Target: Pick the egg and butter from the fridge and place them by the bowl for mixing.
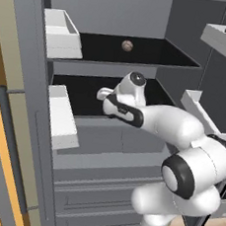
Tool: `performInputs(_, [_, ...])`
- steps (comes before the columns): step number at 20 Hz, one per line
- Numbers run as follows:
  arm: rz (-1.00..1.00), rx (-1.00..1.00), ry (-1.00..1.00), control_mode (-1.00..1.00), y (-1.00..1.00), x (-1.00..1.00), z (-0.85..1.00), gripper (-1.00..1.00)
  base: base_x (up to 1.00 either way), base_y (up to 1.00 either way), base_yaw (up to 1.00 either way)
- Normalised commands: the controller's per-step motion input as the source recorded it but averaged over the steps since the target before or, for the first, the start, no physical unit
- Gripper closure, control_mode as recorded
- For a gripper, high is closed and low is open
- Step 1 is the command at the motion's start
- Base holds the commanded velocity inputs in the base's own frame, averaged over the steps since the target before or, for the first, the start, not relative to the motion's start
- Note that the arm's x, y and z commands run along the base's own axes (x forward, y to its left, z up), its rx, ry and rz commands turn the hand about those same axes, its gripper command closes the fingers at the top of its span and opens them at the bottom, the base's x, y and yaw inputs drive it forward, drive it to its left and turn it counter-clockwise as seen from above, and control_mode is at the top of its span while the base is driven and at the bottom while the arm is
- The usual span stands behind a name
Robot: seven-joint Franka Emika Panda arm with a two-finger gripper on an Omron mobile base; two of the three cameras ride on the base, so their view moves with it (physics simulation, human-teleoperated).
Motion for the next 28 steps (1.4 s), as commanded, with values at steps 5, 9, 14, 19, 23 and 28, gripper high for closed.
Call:
performInputs(5, [0.02,-0.09,0.01,-1.0,-0.04,-0.45,0.44,1.0,0.0,0.0,0.0])
performInputs(9, [0.0,-0.12,0.02,-1.0,-0.04,-0.43,0.37,1.0,0.0,0.0,0.0])
performInputs(14, [0.01,-0.02,0.0,-1.0,-0.13,-0.53,0.27,1.0,0.0,0.0,0.0])
performInputs(19, [0.0,0.0,0.04,-1.0,-0.06,-0.54,0.21,1.0,0.0,0.0,0.0])
performInputs(23, [0.01,0.0,0.03,-1.0,-0.1,-0.53,0.14,1.0,0.0,0.0,0.0])
performInputs(28, [0.05,0.0,0.03,-1.0,-0.11,-0.53,0.14,1.0,0.0,0.0,0.0])
